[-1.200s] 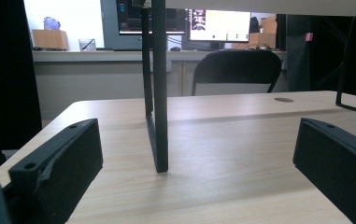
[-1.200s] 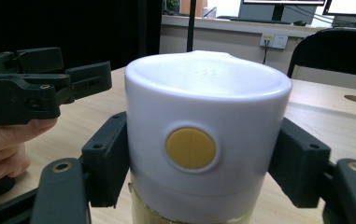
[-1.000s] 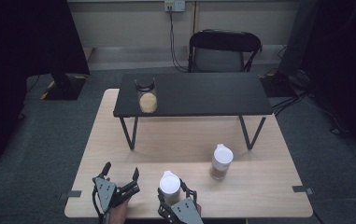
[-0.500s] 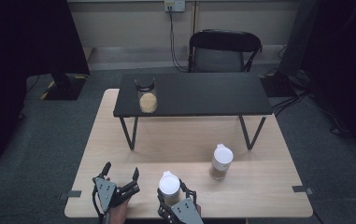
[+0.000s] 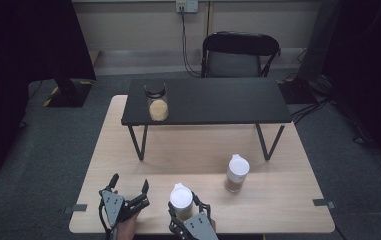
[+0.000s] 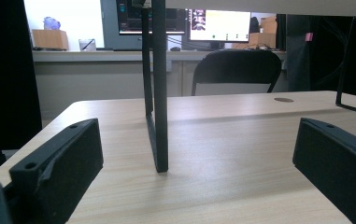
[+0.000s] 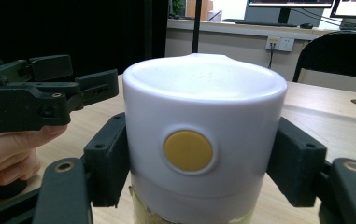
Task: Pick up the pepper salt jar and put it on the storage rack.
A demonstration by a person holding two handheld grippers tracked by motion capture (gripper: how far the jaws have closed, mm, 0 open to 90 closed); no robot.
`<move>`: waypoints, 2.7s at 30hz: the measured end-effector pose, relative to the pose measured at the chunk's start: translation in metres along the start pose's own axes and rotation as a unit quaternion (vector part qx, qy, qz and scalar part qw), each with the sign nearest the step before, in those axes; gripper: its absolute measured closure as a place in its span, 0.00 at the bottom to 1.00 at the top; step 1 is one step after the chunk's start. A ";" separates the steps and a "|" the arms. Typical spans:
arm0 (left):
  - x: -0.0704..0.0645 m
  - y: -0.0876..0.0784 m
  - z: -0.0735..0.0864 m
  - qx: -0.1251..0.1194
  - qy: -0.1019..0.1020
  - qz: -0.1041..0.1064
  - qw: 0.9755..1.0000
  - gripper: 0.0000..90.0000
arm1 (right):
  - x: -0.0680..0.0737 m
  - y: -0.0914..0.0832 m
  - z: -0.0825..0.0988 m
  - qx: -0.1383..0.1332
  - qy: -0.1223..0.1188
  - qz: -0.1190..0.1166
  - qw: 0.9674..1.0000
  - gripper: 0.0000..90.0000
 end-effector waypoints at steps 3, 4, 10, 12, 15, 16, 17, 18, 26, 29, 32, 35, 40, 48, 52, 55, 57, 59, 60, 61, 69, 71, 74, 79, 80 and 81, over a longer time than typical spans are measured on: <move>0.000 0.000 0.000 0.000 0.000 0.000 1.000 0.01 | -0.001 -0.001 -0.001 -0.003 0.003 0.002 1.000 0.33; 0.000 0.000 0.000 0.000 0.000 0.000 1.000 0.01 | -0.001 -0.001 -0.002 -0.003 0.002 0.002 1.000 0.33; 0.000 0.000 0.000 0.000 0.000 0.000 1.000 0.01 | -0.003 -0.001 -0.004 -0.003 0.002 0.003 1.000 0.33; 0.000 0.000 0.000 0.000 0.000 0.000 1.000 0.01 | -0.003 -0.001 -0.005 -0.004 0.003 0.003 1.000 0.33; 0.000 0.000 0.000 0.000 0.000 0.000 1.000 0.01 | -0.004 -0.001 -0.006 -0.004 0.002 0.002 1.000 0.33; 0.000 0.000 0.000 0.000 0.000 0.000 1.000 0.01 | -0.004 -0.001 -0.007 -0.004 0.003 0.002 1.000 0.33; 0.000 0.000 0.000 0.000 0.000 0.000 1.000 0.01 | -0.004 -0.001 -0.007 -0.004 0.003 0.002 1.000 0.33; 0.000 0.000 0.000 0.000 0.000 0.000 1.000 0.01 | -0.004 -0.001 -0.008 -0.004 0.003 0.002 1.000 0.33; 0.000 0.000 0.000 0.000 0.000 0.000 1.000 0.02 | -0.004 -0.001 -0.011 -0.006 0.002 0.000 1.000 0.33; 0.000 0.000 0.000 0.000 0.000 0.000 1.000 0.02 | -0.004 -0.001 -0.012 -0.005 0.002 -0.001 1.000 0.33; 0.000 0.000 0.000 0.000 0.000 0.000 1.000 0.02 | -0.005 -0.001 -0.014 -0.007 0.002 -0.001 1.000 0.33; 0.000 0.000 0.000 0.000 0.000 0.000 1.000 0.02 | -0.005 -0.002 -0.015 -0.008 0.003 -0.002 1.000 0.33; 0.000 0.000 0.000 0.000 0.000 0.000 1.000 0.02 | -0.006 -0.003 -0.018 -0.010 0.003 -0.001 1.000 0.33; 0.000 0.000 0.000 0.000 0.000 0.000 1.000 0.02 | -0.006 -0.001 -0.021 -0.010 0.003 -0.004 1.000 0.33; 0.000 0.000 0.000 0.000 0.000 0.000 1.000 0.02 | -0.006 0.000 -0.022 -0.005 0.007 -0.008 1.000 0.33; 0.000 0.000 0.000 0.000 0.000 0.000 1.000 0.02 | -0.006 0.001 -0.023 -0.003 0.005 -0.008 1.000 0.33; 0.000 0.000 0.000 0.000 0.000 0.000 1.000 0.02 | -0.007 0.001 -0.024 -0.003 0.006 -0.009 1.000 0.33; 0.000 0.000 0.000 0.000 0.000 0.000 1.000 0.02 | -0.008 0.001 -0.025 -0.004 0.006 -0.008 1.000 0.33; 0.000 0.000 0.000 0.000 0.000 0.000 1.000 0.02 | -0.009 0.002 -0.026 -0.005 0.006 -0.007 1.000 0.33; 0.000 0.000 0.000 0.000 0.000 -0.001 1.000 0.02 | -0.009 0.002 -0.027 -0.006 0.008 -0.007 1.000 0.33; 0.000 0.000 0.000 0.000 0.000 -0.001 1.000 0.02 | -0.013 0.003 -0.035 -0.010 0.007 -0.004 1.000 0.33; 0.000 0.000 0.000 0.000 0.000 -0.001 1.000 0.02 | -0.013 0.004 -0.038 -0.013 0.006 -0.005 1.000 0.33; 0.000 0.000 0.000 0.000 0.000 -0.001 1.000 0.02 | -0.012 0.006 -0.042 -0.016 0.001 -0.006 1.000 0.33; 0.000 0.000 0.000 0.000 0.000 -0.001 1.000 0.02 | -0.013 0.009 -0.047 -0.017 -0.001 -0.006 1.000 0.33; 0.000 0.000 0.000 0.000 0.000 -0.002 1.000 0.02 | -0.013 0.009 -0.049 -0.018 -0.002 -0.006 1.000 0.33; 0.000 0.000 0.000 0.000 0.000 -0.001 1.000 0.02 | -0.013 0.010 -0.050 -0.018 -0.003 -0.007 1.000 0.33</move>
Point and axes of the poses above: each handheld gripper's, and its own axes: y roughly forward along the jaws, z roughly out of its underside, x roughly to its left, the point moved 3 cm from there along y, roughly forward along the jaws, and after that the axes turned 5 degrees about y, right-handed, at the moved point
